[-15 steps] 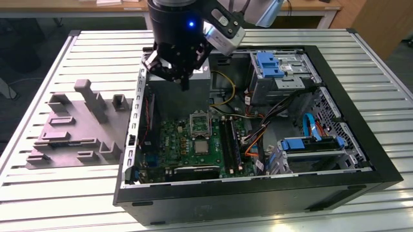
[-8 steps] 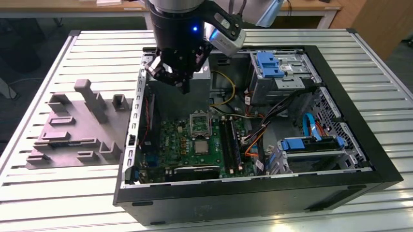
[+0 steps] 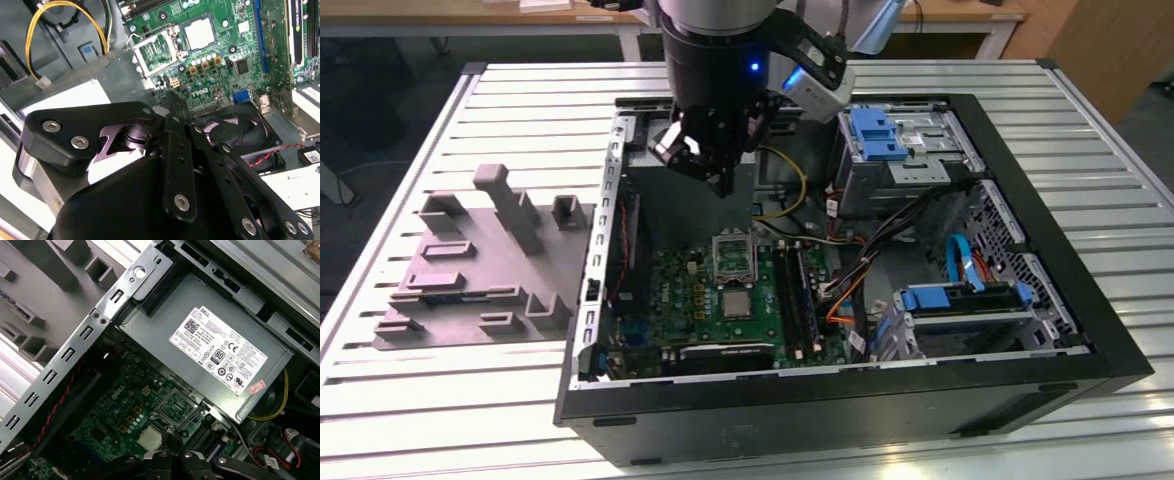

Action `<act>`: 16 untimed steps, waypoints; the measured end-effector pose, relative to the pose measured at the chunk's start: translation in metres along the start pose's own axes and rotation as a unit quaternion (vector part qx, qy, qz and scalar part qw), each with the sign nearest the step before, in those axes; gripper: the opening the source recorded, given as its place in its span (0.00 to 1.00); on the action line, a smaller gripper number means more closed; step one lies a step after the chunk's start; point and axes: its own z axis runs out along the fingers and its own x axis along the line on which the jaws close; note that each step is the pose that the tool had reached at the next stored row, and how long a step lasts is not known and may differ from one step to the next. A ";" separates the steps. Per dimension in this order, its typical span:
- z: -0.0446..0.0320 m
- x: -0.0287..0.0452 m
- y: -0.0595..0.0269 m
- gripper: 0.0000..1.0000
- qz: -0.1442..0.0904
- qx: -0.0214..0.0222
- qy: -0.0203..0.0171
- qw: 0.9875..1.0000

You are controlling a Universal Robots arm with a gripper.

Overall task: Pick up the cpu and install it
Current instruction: 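Close the cpu cover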

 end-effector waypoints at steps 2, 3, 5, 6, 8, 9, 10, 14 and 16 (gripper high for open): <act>0.0000 -0.0004 -0.0004 0.11 0.000 0.000 0.000 1.000; 0.0000 -0.0005 -0.0004 0.11 0.000 0.000 0.000 1.000; 0.0001 -0.0005 -0.0004 0.11 -0.001 0.000 0.000 1.000; 0.0001 -0.0005 -0.0004 0.11 -0.001 0.000 0.000 1.000; 0.0000 -0.0005 -0.0004 0.11 -0.001 0.000 0.000 1.000; 0.0001 -0.0005 -0.0004 0.11 -0.001 0.000 0.000 1.000; 0.0001 -0.0005 -0.0004 0.11 -0.001 0.000 0.000 1.000; 0.0001 -0.0005 -0.0004 0.11 -0.001 0.000 0.000 1.000; 0.0001 -0.0005 -0.0004 0.11 -0.001 0.000 0.000 1.000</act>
